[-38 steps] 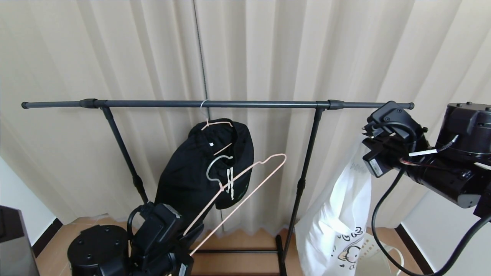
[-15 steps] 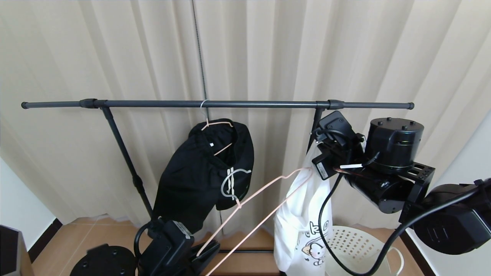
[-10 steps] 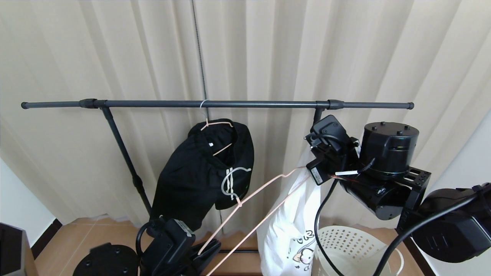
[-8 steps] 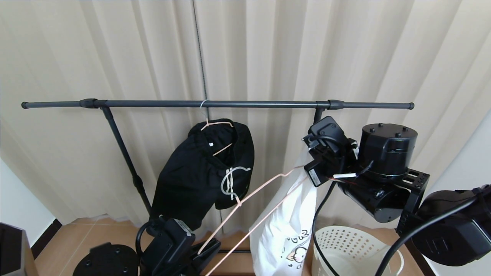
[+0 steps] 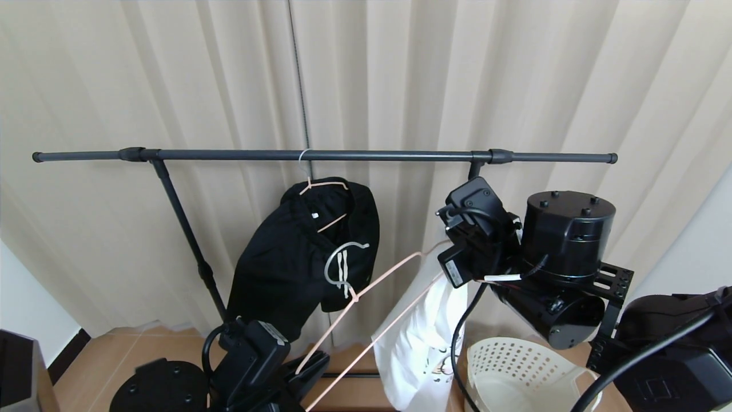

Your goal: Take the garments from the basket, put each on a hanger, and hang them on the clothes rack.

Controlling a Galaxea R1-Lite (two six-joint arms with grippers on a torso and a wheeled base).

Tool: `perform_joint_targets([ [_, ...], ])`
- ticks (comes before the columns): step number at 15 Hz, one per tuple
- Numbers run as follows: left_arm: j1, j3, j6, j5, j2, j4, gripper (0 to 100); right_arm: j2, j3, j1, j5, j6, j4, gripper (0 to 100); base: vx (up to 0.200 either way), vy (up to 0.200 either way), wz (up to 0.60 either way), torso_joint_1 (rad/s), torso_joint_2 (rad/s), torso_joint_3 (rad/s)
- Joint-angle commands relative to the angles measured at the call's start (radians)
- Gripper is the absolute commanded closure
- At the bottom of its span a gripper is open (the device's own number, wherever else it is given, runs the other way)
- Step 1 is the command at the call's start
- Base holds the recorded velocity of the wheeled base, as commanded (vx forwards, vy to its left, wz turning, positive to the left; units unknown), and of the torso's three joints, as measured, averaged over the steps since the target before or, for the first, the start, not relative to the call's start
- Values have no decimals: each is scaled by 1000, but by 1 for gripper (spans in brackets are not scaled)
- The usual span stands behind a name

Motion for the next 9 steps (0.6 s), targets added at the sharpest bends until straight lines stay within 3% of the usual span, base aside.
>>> perform_joint_targets([
  [1,-2,8,5,0,3,-1,100,5,-28,20,-5,13,0,100,0,0,0,0,0,0],
  [4,-2,5,4,0,3,-1,100,10,-73,22,-19,58,3,100,0,0,0,0,0,0],
  [5,-3,7,7,0,2,-1,100,25,-102,17,-58,69,3,100,0,0,0,0,0,0],
  [9,4,-9,2,3,0,-1,100,28,-103,6,-59,69,3,100,0,0,0,0,0,0],
])
